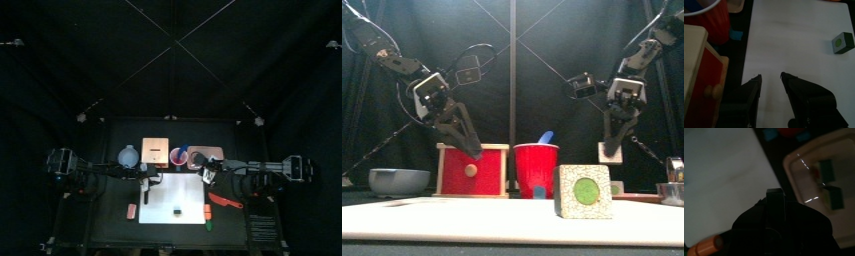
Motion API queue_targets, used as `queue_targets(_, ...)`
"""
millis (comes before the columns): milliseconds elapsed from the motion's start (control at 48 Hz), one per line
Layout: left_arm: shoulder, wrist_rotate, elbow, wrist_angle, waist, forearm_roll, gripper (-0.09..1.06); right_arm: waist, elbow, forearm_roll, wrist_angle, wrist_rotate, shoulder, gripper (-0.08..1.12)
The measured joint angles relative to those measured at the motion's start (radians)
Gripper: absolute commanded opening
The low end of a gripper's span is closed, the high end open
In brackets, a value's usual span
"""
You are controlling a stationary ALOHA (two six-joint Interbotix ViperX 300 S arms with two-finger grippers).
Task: Place sushi on board then cut the sushi with the knife then place the pieces on the plate
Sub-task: Place the 4 sushi pieces on the plate
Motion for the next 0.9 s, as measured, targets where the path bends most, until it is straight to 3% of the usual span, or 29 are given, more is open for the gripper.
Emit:
queue_targets(375,0.0,0.002,0.0,0.002,0.0,0.0,0.77,-0.222,0.132,-0.044,0.003,-0.003,-0.052,0.64)
queue_targets(646,0.0,0.002,-0.002,0.0,0.002,0.0,0.77,-0.298,0.169,-0.072,-0.083,-0.005,0.002,0.79)
queue_targets(896,0.0,0.002,-0.002,0.0,0.0,-0.002,0.77,-0.304,0.167,-0.078,-0.087,-0.002,0.008,0.81)
